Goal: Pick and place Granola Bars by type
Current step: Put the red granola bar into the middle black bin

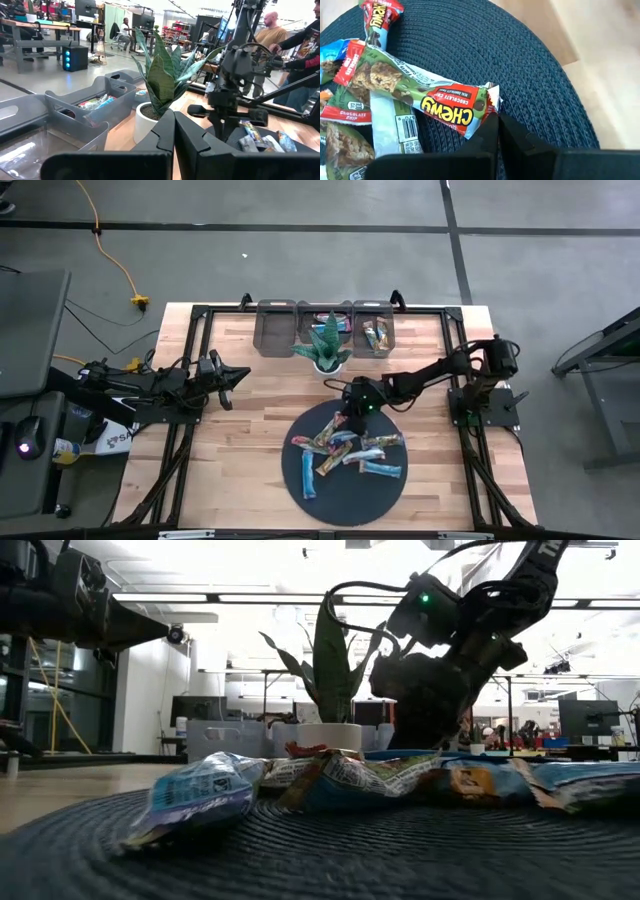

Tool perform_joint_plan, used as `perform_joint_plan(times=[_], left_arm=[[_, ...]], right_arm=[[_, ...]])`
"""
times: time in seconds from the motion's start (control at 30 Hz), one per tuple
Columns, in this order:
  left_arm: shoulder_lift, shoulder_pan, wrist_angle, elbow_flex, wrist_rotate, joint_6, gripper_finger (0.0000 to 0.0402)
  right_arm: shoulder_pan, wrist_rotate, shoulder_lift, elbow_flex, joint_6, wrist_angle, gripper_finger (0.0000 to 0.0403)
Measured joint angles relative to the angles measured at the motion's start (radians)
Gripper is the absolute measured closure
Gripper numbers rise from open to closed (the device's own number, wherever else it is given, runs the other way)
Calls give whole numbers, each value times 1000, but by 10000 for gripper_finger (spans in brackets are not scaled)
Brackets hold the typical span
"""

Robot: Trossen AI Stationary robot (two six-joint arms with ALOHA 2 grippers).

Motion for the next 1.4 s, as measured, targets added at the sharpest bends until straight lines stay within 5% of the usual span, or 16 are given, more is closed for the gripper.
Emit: perform_joint_plan(times=[1.4], left_arm=[[0,0,0,0,0,0,400]], right_arm=[[-43,-10,-8,188,-134,-171,403]])
